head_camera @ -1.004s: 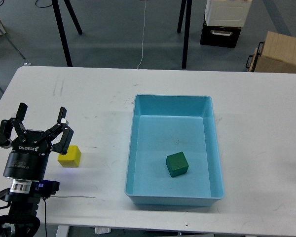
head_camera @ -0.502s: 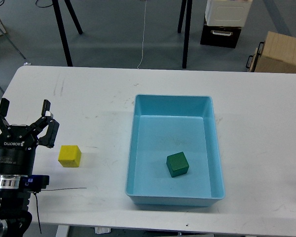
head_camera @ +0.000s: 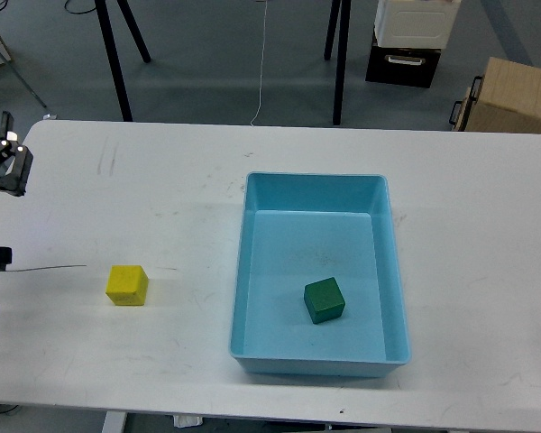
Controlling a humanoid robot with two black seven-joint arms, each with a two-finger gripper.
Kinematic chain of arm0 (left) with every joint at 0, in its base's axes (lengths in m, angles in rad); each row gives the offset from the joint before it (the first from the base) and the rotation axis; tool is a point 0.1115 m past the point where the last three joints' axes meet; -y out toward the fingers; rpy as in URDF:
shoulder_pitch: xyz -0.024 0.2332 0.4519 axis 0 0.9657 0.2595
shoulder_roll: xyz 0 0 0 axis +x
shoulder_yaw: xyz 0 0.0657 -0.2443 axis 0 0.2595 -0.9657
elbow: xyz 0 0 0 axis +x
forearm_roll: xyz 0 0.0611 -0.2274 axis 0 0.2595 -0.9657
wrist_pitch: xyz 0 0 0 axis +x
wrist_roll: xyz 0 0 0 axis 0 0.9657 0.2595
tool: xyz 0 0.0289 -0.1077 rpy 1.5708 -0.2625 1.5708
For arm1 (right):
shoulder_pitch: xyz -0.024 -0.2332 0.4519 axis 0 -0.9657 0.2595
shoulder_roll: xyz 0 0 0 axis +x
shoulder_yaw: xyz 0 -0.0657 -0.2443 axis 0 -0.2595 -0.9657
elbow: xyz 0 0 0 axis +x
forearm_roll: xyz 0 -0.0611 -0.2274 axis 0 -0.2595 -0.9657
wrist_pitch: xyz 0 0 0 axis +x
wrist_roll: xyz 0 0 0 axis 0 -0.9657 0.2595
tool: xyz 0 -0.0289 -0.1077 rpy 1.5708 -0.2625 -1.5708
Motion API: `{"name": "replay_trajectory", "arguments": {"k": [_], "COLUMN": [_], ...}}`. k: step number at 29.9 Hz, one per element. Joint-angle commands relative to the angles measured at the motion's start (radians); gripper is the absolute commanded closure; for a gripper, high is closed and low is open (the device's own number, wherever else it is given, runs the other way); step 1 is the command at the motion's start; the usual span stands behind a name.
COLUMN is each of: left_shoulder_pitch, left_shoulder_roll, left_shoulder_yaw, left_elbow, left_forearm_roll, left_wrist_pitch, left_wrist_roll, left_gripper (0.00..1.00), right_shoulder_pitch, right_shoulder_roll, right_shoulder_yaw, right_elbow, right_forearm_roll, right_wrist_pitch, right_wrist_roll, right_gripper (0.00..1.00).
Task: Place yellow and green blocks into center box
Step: 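Move the left gripper over the yellow cube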
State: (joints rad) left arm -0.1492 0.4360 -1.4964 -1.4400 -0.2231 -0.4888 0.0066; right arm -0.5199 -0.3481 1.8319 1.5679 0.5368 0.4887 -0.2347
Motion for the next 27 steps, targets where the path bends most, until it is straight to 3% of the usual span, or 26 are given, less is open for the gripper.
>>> {"name": "replay_trajectory", "arguments": {"k": [1, 5, 11, 18, 27], "left_shoulder_pitch": [-0.125, -0.334, -0.677, -1.147, -1.397], "left_shoulder_roll": [0.212, 0.351, 0.408, 0.328, 0.19], "left_shoulder_yaw": [0.161, 0.401, 0.796, 1.368, 1.806], "left_elbow": [-0.033, -0.051, -0.051, -0.003, 0.032], "left_forearm_roll": [0.091, 0.201, 0.387, 0.6, 1.074], "left_wrist_pitch": [0.0, 0.0, 0.0, 0.0, 0.0], "left_wrist_roll": [0.0, 0.0, 0.004, 0.007, 0.007], "left_gripper": [0.0, 0.0, 0.0, 0.0, 0.0], "right_shoulder_pitch": [0.008, 0.011, 0.008, 0.008, 0.008], "right_shoulder_roll": [0.004, 0.006, 0.011, 0.011, 0.011], "right_shoulder_yaw": [-0.003, -0.006, -0.008, -0.01, -0.017], "right_elbow": [0.001, 0.004, 0.014, 0.011, 0.004], "right_forearm_roll": [0.0, 0.0, 0.0, 0.0, -0.001], "right_wrist_pitch": [0.0, 0.0, 0.0, 0.0, 0.0], "right_wrist_roll": [0.0, 0.0, 0.0, 0.0, 0.0], "right_gripper": [0.0, 0.0, 0.0, 0.0, 0.0]}}
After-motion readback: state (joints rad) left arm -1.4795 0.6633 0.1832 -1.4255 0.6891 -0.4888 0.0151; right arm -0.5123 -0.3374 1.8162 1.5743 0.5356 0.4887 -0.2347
